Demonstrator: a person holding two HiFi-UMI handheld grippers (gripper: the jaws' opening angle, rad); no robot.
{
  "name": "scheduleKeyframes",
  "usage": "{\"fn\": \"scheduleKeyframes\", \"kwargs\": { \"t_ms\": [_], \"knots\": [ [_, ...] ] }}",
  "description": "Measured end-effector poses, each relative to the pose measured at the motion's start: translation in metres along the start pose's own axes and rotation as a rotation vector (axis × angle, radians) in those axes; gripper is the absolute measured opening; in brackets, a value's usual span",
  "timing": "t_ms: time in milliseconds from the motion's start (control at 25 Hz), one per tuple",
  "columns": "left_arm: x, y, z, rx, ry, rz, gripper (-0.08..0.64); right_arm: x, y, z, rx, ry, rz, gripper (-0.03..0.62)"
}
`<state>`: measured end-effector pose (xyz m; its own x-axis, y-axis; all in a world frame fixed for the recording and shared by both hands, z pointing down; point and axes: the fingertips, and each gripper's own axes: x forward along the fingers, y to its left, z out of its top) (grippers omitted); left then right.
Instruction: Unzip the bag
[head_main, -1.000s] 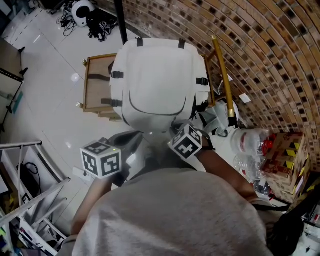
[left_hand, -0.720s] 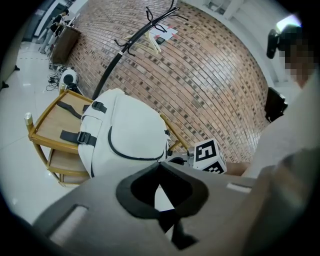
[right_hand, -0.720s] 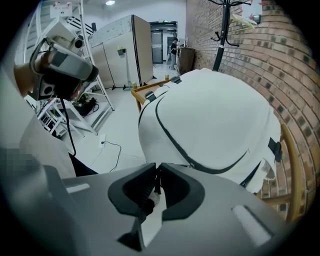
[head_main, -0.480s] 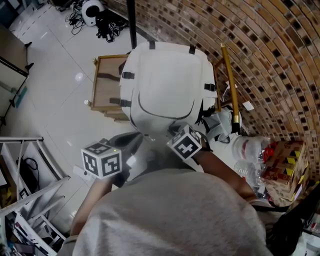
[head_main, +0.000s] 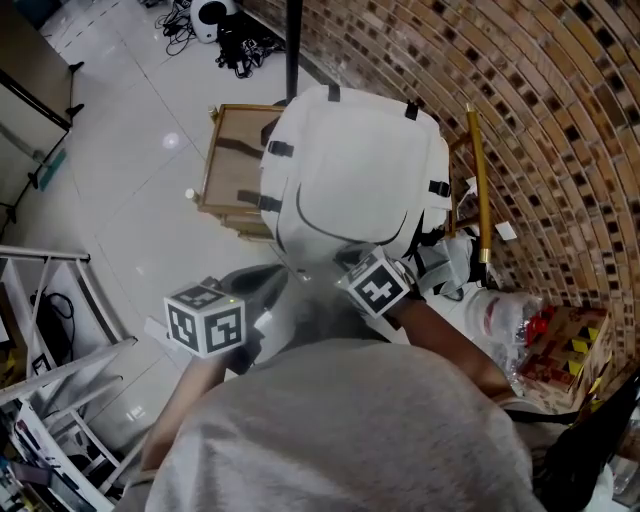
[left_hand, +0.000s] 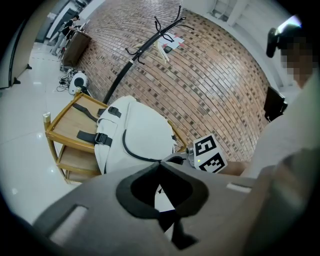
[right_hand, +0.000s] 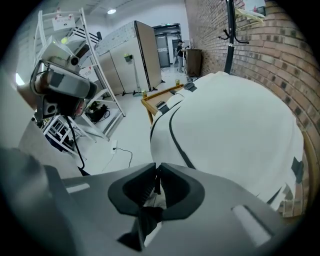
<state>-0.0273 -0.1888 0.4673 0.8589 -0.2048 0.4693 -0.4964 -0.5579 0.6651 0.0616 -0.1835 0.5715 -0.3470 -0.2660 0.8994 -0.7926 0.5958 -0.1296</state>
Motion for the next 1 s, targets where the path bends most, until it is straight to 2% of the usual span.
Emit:
{"fn": "scheduleKeyframes", "kwargs": {
  "t_ms": [200,360,600,800,1000],
  "knots": [
    [-0.005,0.009,-0.001,-0.027,-0.017,0.020,0.002,0.002,-0.001,0.015,-0.016,-0.004,0.032,0.032],
    [-0.008,0.016,-0.002,-0.046,-0.028,0.036,0.002,0.005,0.007,0.031,0.043,-0.026,0.111,0.032],
    [-0.012,0.012,0.004,-0.032,-0.047,0.035,0.002,0.008,0.009,0.039,0.046,-0.026,0.139,0.032],
    [-0.020,0.016,0.004,-0.045,-0.063,0.060,0.001,0.014,0.016,0.052,-0.013,-0.025,0.137,0.032],
    [-0.028,0.019,0.009,-0.045,-0.087,0.084,0.002,0.016,0.017,0.064,-0.019,-0.028,0.148,0.032]
  ]
}}
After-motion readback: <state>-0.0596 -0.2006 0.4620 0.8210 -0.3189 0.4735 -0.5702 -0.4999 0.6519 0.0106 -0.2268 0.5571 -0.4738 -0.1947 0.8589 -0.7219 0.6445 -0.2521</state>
